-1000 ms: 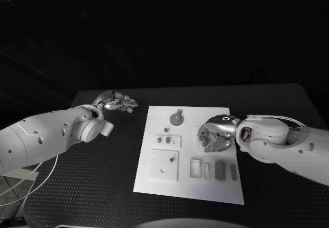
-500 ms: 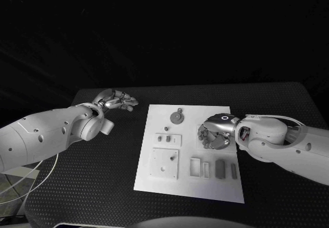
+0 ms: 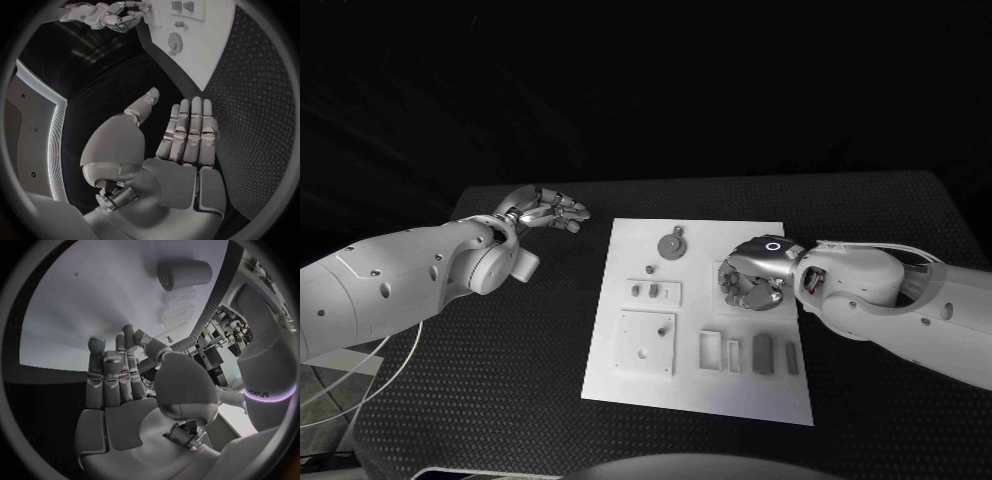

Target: Assemble the parts on the task board

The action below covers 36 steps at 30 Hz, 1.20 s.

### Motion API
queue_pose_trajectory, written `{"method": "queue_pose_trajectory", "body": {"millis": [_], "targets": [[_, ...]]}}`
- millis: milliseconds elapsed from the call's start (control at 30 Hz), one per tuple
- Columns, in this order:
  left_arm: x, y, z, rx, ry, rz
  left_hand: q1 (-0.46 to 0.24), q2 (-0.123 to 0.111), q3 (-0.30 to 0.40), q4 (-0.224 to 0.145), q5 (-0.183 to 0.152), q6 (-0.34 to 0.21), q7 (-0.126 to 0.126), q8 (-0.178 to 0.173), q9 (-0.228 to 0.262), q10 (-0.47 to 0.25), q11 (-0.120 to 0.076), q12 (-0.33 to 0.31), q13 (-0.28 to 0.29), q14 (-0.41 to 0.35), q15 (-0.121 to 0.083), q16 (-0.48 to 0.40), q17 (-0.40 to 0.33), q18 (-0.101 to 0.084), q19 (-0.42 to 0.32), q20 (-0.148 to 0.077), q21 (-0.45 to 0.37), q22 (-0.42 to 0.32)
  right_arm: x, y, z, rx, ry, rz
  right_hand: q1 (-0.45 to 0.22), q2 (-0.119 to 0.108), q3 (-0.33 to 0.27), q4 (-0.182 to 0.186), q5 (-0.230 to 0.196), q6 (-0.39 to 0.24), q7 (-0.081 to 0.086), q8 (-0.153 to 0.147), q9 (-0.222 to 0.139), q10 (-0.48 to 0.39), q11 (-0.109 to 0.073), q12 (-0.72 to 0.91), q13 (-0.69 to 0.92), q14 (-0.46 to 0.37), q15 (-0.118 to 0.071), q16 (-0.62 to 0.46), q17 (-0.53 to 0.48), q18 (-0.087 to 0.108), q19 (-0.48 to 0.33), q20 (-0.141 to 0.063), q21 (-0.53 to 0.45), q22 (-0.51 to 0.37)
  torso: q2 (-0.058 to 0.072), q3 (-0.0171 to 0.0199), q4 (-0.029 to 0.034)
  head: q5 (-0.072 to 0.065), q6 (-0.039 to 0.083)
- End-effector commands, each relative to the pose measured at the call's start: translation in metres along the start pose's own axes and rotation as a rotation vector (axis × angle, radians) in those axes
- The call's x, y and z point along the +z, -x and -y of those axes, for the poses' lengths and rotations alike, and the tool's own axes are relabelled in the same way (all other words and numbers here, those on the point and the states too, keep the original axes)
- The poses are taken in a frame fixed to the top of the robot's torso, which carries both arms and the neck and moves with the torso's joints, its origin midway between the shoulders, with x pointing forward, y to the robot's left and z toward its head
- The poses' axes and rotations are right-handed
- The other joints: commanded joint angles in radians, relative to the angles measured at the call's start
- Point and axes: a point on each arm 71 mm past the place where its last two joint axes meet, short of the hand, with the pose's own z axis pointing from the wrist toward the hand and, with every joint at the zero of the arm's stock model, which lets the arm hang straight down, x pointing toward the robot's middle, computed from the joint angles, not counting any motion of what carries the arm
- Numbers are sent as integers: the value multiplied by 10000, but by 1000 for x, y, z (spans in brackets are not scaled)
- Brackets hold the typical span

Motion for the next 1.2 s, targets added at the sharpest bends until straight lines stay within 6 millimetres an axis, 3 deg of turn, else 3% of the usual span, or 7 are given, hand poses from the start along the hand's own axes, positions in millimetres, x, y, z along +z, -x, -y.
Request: {"method": "queue_pose_trajectory", "body": {"millis": [33,300,667,933,1200], "targets": [[1,-1,2,-55,-146,-60,7,81,-10,12,-43,-54,9,63,-13,-22,-23,45,-17,68,1,-44,14,107,30,33,49,-16,0,3,-2,-362,19,320,241,230,-51,-21,47,75,-9,70,43,268,-174,51,339,-36,-126,63,9,619,20,-90,59,216,1,-2,0,1,-7],[1,-2,3,-56,-153,-74,3,87,-10,15,-43,-56,9,64,-15,-24,-22,44,-19,69,1,-51,21,106,31,33,49,-20,0,8,-9,-310,232,904,354,278,-82,-25,47,134,-44,112,100,335,-217,110,446,-3,-168,123,47,619,74,-116,111,222,-3,-5,1,26,-36],[2,-3,3,-60,-176,-83,-1,91,-11,17,-43,-58,10,66,-18,-25,-22,44,-22,70,1,-59,30,106,31,32,49,-26,2,33,-35,-289,921,1860,396,252,-109,-26,48,167,-62,135,136,365,-236,136,503,5,-187,159,73,619,93,-130,143,226,2,-36,2,124,4],[3,-6,5,-76,-203,-123,1,92,-11,15,-43,-58,9,68,-20,-25,-22,44,-24,71,1,-66,37,106,31,31,49,-30,20,40,-66,170,1843,2033,407,253,-111,-25,49,171,-66,137,144,365,-240,137,516,4,-191,165,78,619,94,-133,149,225,17,-44,4,336,-26],[6,-11,7,-129,-208,-180,4,87,-12,11,-43,-58,9,70,-22,-24,-22,44,-26,72,0,-74,46,106,31,30,49,-35,38,25,-109,679,2876,2001,414,268,-110,-25,49,160,-64,131,148,347,-238,127,523,-1,-190,168,82,619,89,-133,152,224,11,-48,27,717,-119]]}}
